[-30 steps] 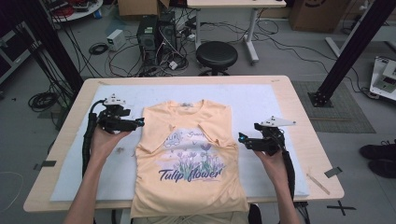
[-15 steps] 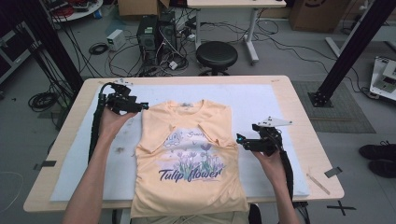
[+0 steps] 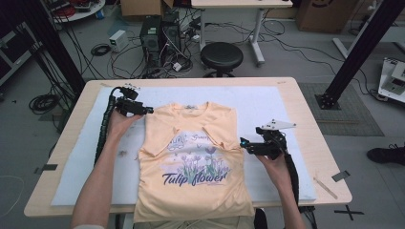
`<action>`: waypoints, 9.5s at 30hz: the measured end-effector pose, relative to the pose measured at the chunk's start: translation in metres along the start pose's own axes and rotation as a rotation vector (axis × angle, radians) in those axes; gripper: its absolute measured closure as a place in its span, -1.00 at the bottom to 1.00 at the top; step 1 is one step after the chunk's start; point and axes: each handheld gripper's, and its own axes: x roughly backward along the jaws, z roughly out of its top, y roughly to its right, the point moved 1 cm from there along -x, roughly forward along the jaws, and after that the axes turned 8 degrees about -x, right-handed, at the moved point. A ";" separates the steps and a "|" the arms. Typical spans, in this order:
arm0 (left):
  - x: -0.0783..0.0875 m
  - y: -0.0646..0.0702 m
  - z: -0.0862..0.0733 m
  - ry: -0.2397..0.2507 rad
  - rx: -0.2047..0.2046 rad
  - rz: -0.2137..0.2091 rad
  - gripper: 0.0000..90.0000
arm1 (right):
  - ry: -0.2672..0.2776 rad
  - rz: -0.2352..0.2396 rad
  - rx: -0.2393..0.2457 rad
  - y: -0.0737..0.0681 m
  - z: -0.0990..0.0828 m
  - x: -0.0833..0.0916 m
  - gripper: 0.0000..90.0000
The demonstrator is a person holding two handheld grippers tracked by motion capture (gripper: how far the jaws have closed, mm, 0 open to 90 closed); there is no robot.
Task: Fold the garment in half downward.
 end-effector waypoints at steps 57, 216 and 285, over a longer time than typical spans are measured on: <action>-0.019 -0.009 -0.036 0.133 0.098 -0.093 0.89 | -0.026 0.008 0.008 -0.005 -0.001 -0.008 -0.54; 0.031 -0.012 0.030 0.224 0.067 0.028 0.90 | -0.178 -0.068 0.000 0.056 0.146 -0.116 0.90; 0.109 0.113 -0.143 0.275 -0.028 -0.253 0.89 | -0.214 0.258 0.025 -0.003 -0.031 0.005 0.88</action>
